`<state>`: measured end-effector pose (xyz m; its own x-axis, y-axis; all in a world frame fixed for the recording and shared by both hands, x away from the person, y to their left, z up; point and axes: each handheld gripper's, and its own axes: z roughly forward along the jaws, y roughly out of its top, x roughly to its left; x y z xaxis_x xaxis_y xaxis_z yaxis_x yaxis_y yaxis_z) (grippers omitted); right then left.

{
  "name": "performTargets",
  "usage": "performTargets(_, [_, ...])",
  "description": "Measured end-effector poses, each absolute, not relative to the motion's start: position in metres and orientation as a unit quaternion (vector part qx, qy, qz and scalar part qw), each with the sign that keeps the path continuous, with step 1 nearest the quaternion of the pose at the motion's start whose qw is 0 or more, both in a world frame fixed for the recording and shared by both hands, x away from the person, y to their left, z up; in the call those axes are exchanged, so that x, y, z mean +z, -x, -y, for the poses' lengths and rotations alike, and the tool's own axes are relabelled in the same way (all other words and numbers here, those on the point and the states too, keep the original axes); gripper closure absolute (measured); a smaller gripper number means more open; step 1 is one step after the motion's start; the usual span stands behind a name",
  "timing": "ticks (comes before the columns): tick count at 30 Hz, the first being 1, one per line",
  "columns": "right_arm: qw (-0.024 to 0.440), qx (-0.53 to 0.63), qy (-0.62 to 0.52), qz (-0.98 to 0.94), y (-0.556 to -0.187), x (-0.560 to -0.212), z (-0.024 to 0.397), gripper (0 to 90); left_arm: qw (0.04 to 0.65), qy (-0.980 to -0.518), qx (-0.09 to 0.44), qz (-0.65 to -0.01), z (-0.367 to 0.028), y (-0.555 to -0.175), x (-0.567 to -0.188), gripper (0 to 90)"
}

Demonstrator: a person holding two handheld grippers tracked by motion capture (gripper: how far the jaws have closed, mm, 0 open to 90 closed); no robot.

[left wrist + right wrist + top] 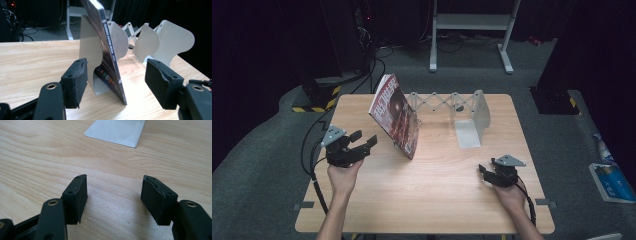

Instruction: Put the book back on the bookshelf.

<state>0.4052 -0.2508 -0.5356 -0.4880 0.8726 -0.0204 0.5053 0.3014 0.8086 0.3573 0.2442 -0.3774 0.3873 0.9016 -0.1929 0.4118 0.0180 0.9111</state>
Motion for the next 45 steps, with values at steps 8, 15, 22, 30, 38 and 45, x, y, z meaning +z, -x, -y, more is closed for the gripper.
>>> performTargets(8, [0.238,0.387,-0.446,-0.771,-0.406,-0.536,0.251,38.0,0.509,-0.659,0.235,-0.501,-0.241,-0.354,-0.387,34.8])
performTargets(15, [0.238,0.387,-0.445,-0.771,-0.406,-0.536,0.251,38.1,0.506,-0.663,0.238,-0.497,-0.238,-0.35,-0.389,34.9])
performTargets(22, [0.238,0.387,-0.446,-0.771,-0.405,-0.536,0.251,38.1,0.5,-0.67,0.237,-0.495,-0.233,-0.35,-0.397,35.0])
performTargets(30, [0.238,0.387,-0.446,-0.771,-0.405,-0.536,0.251,38.0,0.494,-0.676,0.24,-0.492,-0.228,-0.349,-0.403,35.0])
performTargets(38, [0.238,0.387,-0.446,-0.771,-0.405,-0.536,0.251,38.1,0.495,-0.674,0.234,-0.496,-0.226,-0.348,-0.414,34.9])
performTargets(45, [0.238,0.387,-0.446,-0.771,-0.405,-0.536,0.251,38.0,0.482,-0.682,0.235,-0.497,-0.222,-0.347,-0.423,35.8])
